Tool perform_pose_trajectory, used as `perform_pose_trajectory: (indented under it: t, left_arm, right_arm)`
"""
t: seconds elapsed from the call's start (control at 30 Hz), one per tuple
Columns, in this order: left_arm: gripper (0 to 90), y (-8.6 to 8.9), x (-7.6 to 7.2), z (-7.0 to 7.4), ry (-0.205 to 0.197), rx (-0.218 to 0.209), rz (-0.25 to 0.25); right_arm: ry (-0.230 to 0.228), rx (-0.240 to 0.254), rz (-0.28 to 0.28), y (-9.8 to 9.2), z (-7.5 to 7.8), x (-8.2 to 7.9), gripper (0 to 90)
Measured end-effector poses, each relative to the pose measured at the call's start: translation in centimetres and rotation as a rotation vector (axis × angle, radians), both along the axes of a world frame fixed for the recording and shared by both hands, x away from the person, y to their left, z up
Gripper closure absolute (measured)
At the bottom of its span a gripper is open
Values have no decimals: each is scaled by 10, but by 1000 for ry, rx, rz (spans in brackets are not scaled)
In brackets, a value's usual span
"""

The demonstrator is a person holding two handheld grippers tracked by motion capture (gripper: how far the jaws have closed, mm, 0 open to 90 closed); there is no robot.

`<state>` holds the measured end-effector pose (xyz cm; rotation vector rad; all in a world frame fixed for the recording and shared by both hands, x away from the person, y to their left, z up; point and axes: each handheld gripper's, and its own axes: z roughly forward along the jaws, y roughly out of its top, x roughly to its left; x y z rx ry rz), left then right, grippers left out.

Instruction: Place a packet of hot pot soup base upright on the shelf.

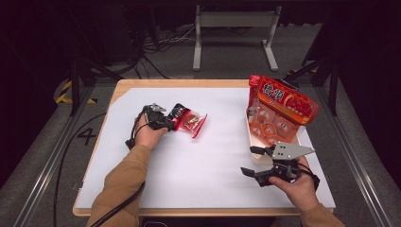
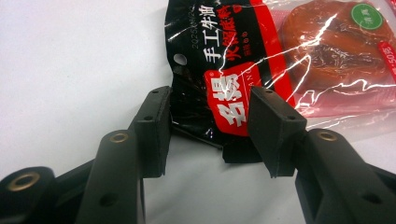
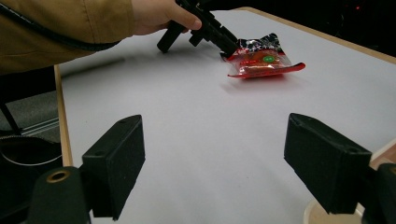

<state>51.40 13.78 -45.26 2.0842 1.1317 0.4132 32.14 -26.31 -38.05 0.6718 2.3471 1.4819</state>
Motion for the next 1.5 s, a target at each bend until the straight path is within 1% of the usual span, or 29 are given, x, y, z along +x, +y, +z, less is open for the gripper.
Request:
perform_pose_trajectory:
  t: [0.07,0.17,0.2,0.23,0.27,0.3,0.33,0.5,0.57,0.6,0.67,0.73,0.77,0.8,0.9,1.07,1.17,1.23,1.27,1.33,1.47,1.5]
  left_arm:
    - [551,0,-1,0,-8,8,2]
    - [575,0,-2,-1,-17,6,4]
    - [597,0,-4,-1,-18,-2,-6]
    - [689,0,-4,-1,-18,-2,-6]
    - [695,-3,-5,-1,-28,9,-13]
    - [700,-3,-5,-1,-28,9,-13]
    - [700,-4,-6,0,-35,26,-15]
    - [713,-4,-7,-1,-29,7,-5]
    - [716,-4,-6,0,-30,11,-6]
    - [717,-4,-6,0,-16,4,-8]
    - [719,-3,-5,2,-6,2,-10]
    - [722,-3,-5,3,7,-15,-6]
    - [722,-2,-6,5,3,-29,-1]
    - [723,-1,-7,7,5,-46,3]
    - [725,1,-10,16,-17,-76,-4]
    - [727,0,-18,39,-67,-127,-53]
    - [728,-4,-24,53,-103,-137,-99]
    - [730,-8,-29,62,-120,-156,-132]
    - [731,-9,-31,65,-132,-155,-144]
    - [733,-11,-34,70,-149,-155,-169]
    - [750,-15,-41,80,-176,-159,-202]
    - [774,-15,-43,81,-175,-174,-219]
  right_arm:
    - [1,-3,1,1,0,0,212]
    - [2,-4,2,1,-1,0,212]
    - [2,-4,2,1,-1,1,212]
    - [2,-6,3,1,-1,1,212]
    - [2,-8,5,1,-1,1,212]
    - [2,-8,5,1,-1,1,212]
    - [1,-9,5,1,-2,1,212]
    - [3,-10,4,1,-2,1,212]
    - [4,-9,2,0,-2,1,212]
    - [5,-8,1,0,-2,1,214]
    - [4,-8,-2,-1,-2,2,217]
    - [2,-6,-4,-2,-2,1,218]
    - [2,-5,-7,-3,-2,1,218]
    - [2,-4,-8,-3,-2,1,220]
    - [2,-1,-10,-4,-1,1,221]
    - [2,-3,-7,-2,-1,1,222]
    - [2,-3,-5,-1,-1,1,223]
    - [2,-4,-5,0,0,1,223]
    - [1,-4,-4,0,0,1,222]
    - [1,-4,-3,0,0,1,222]
    - [3,-2,-4,0,0,2,222]
    - [4,-1,-4,0,0,2,222]
